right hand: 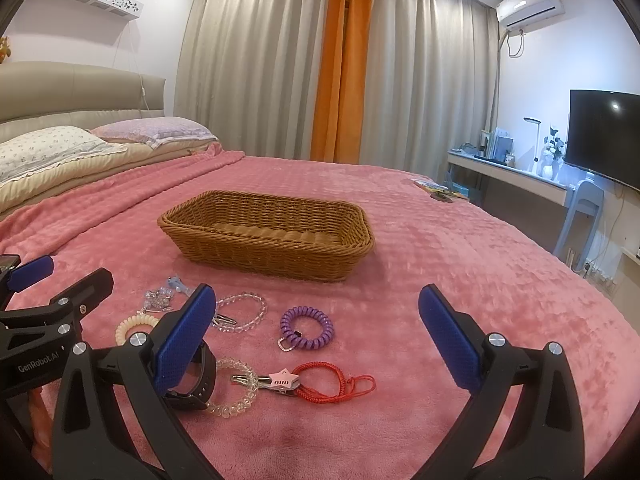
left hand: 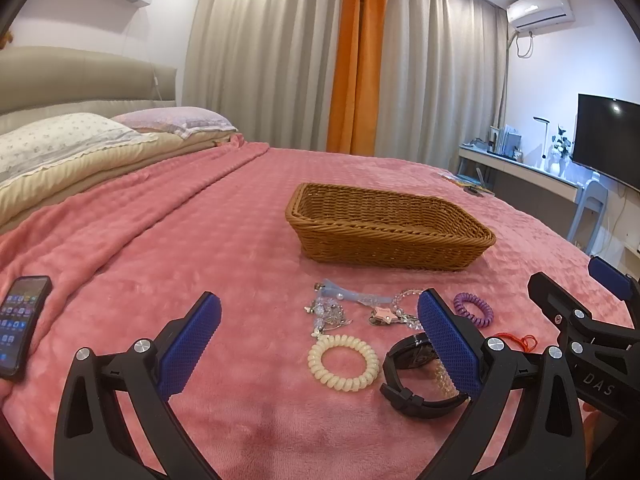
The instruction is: Organize jewelry
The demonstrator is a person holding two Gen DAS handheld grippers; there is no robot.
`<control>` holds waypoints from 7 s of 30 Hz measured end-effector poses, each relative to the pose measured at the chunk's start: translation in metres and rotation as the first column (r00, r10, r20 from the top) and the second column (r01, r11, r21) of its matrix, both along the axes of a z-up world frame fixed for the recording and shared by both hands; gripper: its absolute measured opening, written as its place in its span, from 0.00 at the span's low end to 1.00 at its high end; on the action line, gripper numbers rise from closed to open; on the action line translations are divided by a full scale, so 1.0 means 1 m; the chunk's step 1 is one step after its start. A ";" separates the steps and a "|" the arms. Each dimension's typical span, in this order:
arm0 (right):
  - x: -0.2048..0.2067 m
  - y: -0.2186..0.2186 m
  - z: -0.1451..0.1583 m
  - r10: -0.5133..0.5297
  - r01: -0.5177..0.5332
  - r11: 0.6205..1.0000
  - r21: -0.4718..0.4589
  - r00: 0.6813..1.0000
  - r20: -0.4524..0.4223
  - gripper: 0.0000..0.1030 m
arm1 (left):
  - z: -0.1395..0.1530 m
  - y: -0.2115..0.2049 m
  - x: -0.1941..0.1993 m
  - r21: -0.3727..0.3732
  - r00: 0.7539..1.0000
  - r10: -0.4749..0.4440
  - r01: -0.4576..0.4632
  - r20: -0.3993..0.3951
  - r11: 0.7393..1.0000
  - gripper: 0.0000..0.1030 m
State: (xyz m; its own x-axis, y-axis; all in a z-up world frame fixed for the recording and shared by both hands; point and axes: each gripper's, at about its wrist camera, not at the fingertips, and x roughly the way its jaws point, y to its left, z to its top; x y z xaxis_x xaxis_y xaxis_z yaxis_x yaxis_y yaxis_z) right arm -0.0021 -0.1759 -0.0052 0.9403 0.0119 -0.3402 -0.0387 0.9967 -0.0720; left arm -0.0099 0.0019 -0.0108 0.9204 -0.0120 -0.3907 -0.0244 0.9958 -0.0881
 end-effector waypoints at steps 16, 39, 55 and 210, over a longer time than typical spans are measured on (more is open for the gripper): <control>-0.001 0.000 -0.001 0.000 0.000 1.000 -0.001 1.000 0.002 0.94 | -0.001 0.000 0.000 0.000 1.000 0.000 0.000 0.000 1.000 0.93; -0.002 -0.002 0.003 -0.001 0.001 1.000 0.012 1.000 0.005 0.94 | 0.004 0.011 0.003 -0.072 0.999 -0.033 0.031 -0.031 0.997 0.93; 0.023 -0.055 0.023 -0.020 0.023 0.999 0.022 0.991 -0.133 0.51 | -0.015 0.050 0.046 -0.264 0.911 -0.234 0.147 -0.338 0.953 0.56; 0.048 -0.020 -0.058 0.118 -0.146 0.989 -0.034 0.900 -0.419 0.03 | -0.050 -0.026 0.052 -0.125 0.870 -0.306 0.279 -0.388 0.952 0.14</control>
State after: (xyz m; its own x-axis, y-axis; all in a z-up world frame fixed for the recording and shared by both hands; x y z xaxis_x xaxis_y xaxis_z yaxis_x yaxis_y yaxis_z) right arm 0.0457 -0.1964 -0.0636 0.7053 0.0918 -0.7029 -0.2100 0.9741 -0.0835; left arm 0.0417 -0.0237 -0.0611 0.6380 -0.2931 -0.7121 0.2211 0.9555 -0.1952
